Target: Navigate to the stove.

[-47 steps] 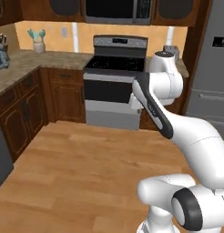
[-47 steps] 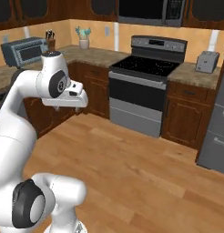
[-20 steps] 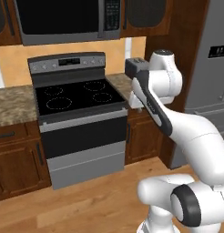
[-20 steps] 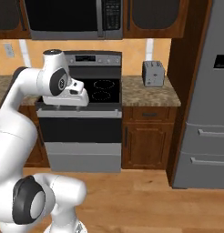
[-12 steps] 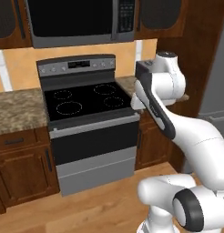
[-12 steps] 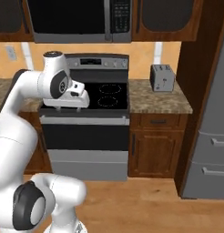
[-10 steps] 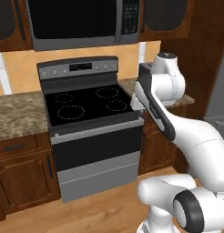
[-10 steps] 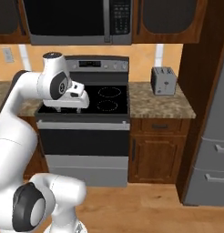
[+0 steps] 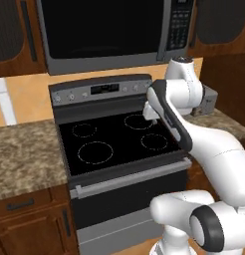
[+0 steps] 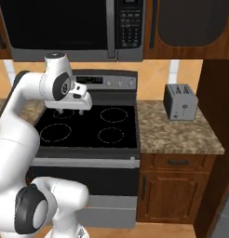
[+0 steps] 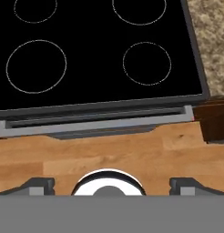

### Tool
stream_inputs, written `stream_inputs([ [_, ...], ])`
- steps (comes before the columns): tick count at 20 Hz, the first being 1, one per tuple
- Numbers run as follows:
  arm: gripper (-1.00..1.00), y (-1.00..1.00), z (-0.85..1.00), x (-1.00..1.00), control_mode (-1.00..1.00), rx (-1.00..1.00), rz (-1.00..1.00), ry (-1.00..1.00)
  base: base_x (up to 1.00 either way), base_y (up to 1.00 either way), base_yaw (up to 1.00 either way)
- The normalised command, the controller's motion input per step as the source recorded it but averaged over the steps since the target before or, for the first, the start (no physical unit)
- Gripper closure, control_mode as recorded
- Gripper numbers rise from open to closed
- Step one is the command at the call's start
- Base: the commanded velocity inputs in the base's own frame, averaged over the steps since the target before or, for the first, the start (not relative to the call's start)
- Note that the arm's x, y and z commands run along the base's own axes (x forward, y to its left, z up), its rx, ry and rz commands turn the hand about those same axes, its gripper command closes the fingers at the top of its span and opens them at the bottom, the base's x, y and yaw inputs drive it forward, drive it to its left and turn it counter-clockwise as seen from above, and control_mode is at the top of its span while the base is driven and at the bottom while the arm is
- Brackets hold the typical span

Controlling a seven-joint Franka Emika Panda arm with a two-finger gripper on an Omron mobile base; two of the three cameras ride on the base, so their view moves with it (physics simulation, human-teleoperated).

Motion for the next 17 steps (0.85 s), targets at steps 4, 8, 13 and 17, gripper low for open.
stream_inputs([
  [4, -1.0, 0.0, 0.0, 0.0, 1.0, 0.0, 0.0, 0.0, 1.0, 0.69, 0.0],
  [8, -1.0, 0.0, 0.0, 0.0, 1.0, 0.0, 0.0, 0.0, 0.92, 0.44, 0.0],
  [13, -1.0, 0.0, 0.0, 0.0, 1.0, 0.0, 0.0, 0.0, 0.11, 0.01, 0.0],
  [17, -1.0, 0.0, 0.0, 0.0, 1.0, 0.0, 0.0, 0.0, 0.3, 0.0, 0.0],
])
